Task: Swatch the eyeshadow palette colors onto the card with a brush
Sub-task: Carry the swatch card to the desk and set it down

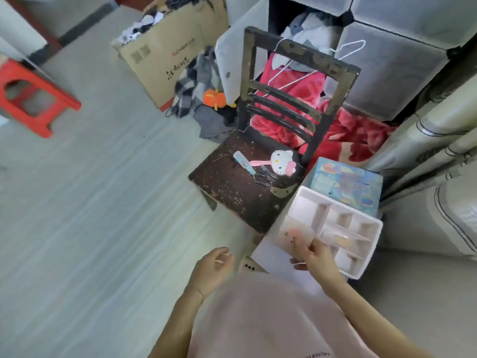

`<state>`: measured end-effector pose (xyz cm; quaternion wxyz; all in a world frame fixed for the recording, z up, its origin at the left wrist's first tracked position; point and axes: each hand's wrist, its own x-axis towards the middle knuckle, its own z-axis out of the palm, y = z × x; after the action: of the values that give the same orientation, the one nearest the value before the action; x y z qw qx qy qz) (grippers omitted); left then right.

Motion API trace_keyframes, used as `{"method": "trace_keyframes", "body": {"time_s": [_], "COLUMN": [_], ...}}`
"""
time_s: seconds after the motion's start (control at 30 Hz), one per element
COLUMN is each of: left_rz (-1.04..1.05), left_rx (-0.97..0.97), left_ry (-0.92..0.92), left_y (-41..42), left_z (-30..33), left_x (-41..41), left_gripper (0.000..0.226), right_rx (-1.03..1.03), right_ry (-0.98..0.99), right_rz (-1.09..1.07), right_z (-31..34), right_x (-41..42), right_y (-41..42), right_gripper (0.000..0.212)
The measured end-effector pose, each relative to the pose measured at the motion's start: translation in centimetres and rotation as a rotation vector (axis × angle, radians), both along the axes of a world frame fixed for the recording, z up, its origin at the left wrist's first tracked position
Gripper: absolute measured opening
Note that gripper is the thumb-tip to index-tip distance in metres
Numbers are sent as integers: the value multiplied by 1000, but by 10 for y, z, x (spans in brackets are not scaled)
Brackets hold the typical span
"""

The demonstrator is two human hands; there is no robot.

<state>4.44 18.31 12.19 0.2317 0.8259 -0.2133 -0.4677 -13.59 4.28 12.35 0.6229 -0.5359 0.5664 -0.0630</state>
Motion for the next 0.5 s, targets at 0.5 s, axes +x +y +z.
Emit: {"method": "trace_keyframes", "body": {"time_s": [0.5], "left_rz": [980], "left_rx": [106], "left_ry": [117], "left_y": [209], "left_z": [-34], "left_x": [-45], "left_gripper": [25], "right_rx": [-128], "right_ry": [383], "right_rz": [720], "right_z": [-18], "right_x": [29], "right_y": [37], "right_gripper": [37]}}
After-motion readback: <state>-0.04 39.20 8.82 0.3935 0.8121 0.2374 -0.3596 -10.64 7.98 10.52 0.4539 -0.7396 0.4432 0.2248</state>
